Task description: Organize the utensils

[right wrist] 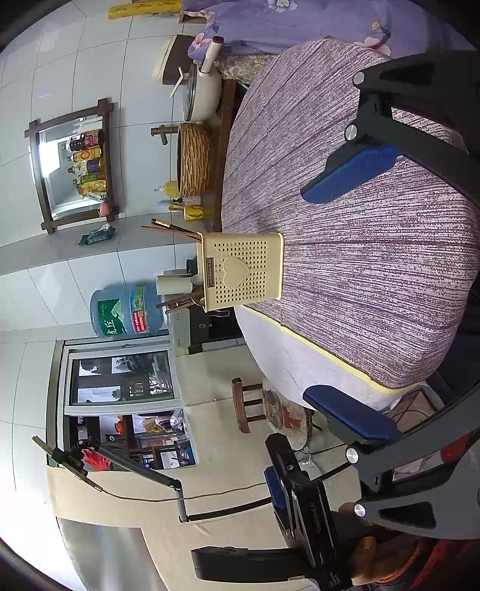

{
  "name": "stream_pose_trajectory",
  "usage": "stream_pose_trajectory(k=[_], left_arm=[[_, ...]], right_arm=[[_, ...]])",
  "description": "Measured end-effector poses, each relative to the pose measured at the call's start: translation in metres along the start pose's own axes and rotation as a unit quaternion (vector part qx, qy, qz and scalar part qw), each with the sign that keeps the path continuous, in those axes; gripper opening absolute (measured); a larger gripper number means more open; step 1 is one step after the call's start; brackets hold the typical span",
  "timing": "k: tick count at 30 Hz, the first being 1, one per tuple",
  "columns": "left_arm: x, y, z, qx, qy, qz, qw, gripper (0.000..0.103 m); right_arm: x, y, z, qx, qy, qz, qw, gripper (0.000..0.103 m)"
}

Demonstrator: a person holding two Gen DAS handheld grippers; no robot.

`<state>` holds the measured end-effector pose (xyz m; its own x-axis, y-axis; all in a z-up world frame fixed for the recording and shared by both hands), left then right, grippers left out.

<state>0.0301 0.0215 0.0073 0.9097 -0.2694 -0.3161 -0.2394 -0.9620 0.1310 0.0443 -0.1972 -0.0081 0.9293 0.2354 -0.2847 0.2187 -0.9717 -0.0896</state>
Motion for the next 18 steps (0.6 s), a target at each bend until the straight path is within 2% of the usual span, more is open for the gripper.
stream_pose_trajectory(k=[18], left_arm=[[0.0030,-0.0027,-0.0007,0.008,-0.007,-0.002,0.9999,0.098]], right_arm=[[0.0017,0.0037,0.0015,0.000,-0.004,0.001,1.000,0.097]])
Point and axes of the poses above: each gripper's, at about its wrist camera, not at the fingertips, and x roughly the way its jaws point, y to its right, z to its underside, the point moved 1 cm from there along x, roughly the way its jaws point, and after that the axes turned 10 degrees about z, right-handed, at the moved point
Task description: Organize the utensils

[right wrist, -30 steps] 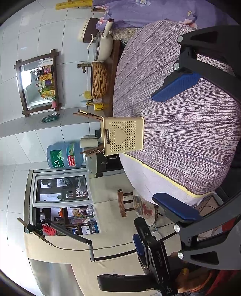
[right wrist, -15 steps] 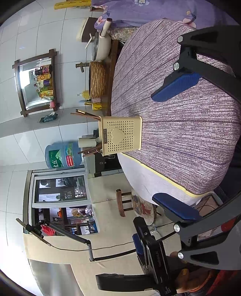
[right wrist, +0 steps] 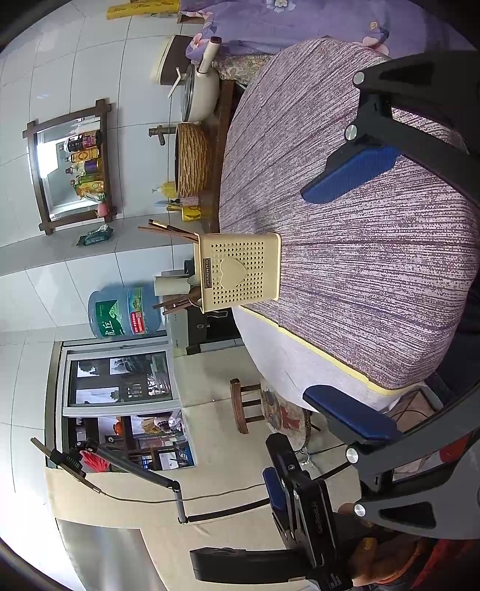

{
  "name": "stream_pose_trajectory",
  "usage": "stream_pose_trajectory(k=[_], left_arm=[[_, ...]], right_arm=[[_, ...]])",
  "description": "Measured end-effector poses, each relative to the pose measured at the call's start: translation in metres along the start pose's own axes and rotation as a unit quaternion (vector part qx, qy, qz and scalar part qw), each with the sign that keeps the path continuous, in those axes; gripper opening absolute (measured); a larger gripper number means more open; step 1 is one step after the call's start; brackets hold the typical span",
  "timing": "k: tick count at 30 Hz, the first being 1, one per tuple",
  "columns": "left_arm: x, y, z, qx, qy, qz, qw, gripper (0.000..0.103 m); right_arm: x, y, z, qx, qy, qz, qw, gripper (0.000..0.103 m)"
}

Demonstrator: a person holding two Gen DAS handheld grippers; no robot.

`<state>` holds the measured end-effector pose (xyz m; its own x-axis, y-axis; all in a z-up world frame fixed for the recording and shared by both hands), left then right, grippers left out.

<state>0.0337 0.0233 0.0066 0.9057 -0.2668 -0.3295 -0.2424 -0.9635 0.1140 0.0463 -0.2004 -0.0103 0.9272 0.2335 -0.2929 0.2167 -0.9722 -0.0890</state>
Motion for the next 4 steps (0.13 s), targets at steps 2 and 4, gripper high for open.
stream_pose_trajectory(k=[2,4], left_arm=[[0.0005,-0.0003,0.0000,0.001,-0.001,-0.003,1.0000,0.098],[0.0010,-0.0009,0.0006,0.002,-0.003,-0.004,1.0000,0.098]], right_arm=[[0.0005,0.0004,0.0006,0.000,-0.002,0.001,1.000,0.097],[0.0012,0.0008,0.0003,0.001,-0.003,0.002,1.000,0.097]])
Point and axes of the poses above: each gripper's, at about its wrist camera, not at the fingertips, and x roughly the way its jaws point, y to its right, z to its underside, the point moved 1 cm from there along x, roughly the way its jaws point, and after that the axes turned 10 degrees about z, right-handed, at the moved point
